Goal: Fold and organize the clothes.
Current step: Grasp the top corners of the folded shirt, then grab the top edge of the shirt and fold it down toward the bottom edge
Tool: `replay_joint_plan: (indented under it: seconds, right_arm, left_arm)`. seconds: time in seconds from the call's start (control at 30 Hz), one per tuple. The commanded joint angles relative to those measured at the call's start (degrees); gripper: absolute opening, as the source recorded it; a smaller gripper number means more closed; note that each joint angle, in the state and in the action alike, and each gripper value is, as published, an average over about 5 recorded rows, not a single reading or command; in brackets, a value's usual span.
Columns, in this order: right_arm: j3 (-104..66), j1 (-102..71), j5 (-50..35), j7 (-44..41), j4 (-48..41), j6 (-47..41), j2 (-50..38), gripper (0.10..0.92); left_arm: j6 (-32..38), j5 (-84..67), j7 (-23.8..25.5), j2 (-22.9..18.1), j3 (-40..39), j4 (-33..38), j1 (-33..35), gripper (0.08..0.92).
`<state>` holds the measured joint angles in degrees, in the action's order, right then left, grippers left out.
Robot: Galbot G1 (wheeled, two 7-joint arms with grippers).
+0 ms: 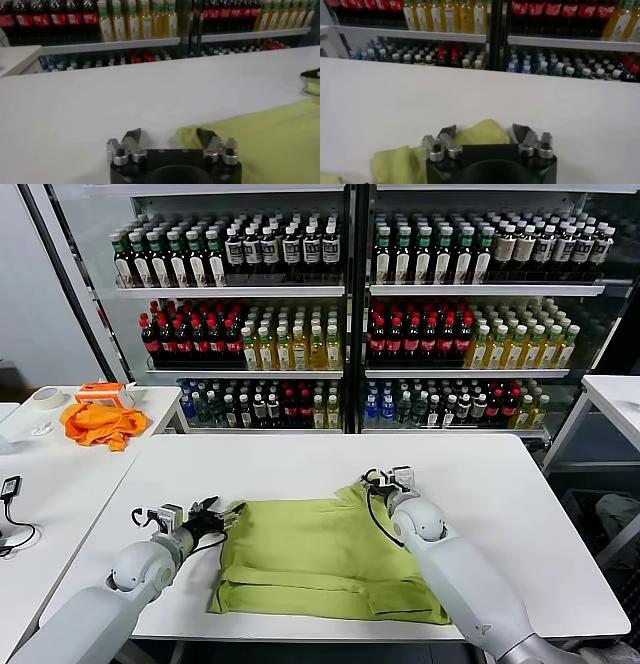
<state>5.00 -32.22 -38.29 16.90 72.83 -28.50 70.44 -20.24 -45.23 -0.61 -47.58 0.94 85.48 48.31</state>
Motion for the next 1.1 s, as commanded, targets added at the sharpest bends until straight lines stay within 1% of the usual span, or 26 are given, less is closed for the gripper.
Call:
replay_joint_plan:
  seconds: [0.03,0.2,0.4,0.53,0.6,0.67,0.87,1.1]
  right_arm:
    - [0.11,-0.01,-0.42,0.13,-0.47,-0.68,0.30,0.534]
    - [0.46,-0.06,-0.40,-0.07,0.04,-0.63,-0.05,0.387]
    - [0.79,-0.22,0.23,-0.53,0.17,-0.01,-0.16,0.214]
    - [0.32,-0.88,1.02,-0.69,2.36,2.47,-0.74,0.121]
    - [0.11,-1.34,1.69,-0.71,4.26,3.67,-1.53,0.106]
    - [0.02,-2.09,1.92,-0.65,6.81,4.21,-2.80,0.106]
    - [-2.65,-8.07,-1.40,1.06,19.91,1.85,-8.71,0.106]
    - [-7.31,-16.61,-1.25,2.02,29.55,1.37,-13.34,0.106]
  left_arm:
    - [-0.33,0.05,0.10,-0.16,-0.11,0.40,1.21,0.569]
    - [-0.05,0.09,0.49,-0.44,0.86,1.32,2.41,0.421]
    - [0.23,0.32,1.13,-0.48,1.42,1.57,2.31,0.248]
    - [0.96,-0.26,1.37,0.10,1.74,2.26,2.04,0.138]
    - [2.72,-0.91,1.44,0.75,1.92,2.98,2.27,0.098]
    - [4.61,-1.85,1.48,1.59,2.38,4.24,3.07,0.083]
    - [8.13,-4.86,1.43,4.42,4.93,10.15,7.21,0.082]
    - [9.39,-5.11,1.29,7.17,6.91,15.13,13.13,0.082]
